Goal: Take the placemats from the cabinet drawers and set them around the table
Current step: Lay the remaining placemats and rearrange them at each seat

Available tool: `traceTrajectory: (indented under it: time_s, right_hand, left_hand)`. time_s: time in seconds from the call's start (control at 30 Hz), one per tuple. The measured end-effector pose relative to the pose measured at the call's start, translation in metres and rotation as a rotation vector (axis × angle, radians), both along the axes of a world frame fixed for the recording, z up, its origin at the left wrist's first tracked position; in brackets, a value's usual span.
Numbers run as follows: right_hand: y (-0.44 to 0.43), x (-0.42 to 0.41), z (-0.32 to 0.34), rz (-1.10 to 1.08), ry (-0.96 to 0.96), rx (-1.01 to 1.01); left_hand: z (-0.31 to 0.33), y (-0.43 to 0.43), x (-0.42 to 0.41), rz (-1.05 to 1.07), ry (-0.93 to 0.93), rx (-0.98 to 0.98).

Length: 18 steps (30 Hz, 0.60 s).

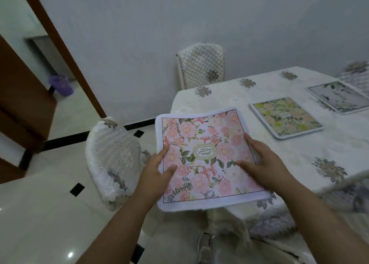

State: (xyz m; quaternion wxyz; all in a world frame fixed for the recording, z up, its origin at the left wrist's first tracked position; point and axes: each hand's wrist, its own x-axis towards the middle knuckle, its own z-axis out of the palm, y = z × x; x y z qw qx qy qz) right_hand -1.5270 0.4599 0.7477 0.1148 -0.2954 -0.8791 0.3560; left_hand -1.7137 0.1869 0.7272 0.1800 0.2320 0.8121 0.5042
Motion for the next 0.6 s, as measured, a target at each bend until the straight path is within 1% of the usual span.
traceTrajectory:
  time_s: [0.17, 0.27, 0.47, 0.6]
  right_hand:
    - [0.057, -0.065, -0.027, 0.037, -0.030, -0.005]
    - [0.093, -0.105, -0.044, 0.069, -0.066, 0.031]
    - [0.157, -0.174, -0.092, 0.104, -0.181, 0.085]
    - [0.189, -0.205, -0.139, 0.095, -0.262, 0.093]
  left_hand:
    - [-0.025, 0.054, -0.055, 0.029, -0.020, -0.058]
    - [-0.043, 0.090, -0.089, 0.030, -0.038, -0.051]
    - [-0.104, 0.157, -0.148, 0.029, -0.147, -0.075]
    - [-0.146, 0.187, -0.179, -0.036, -0.167, -0.158]
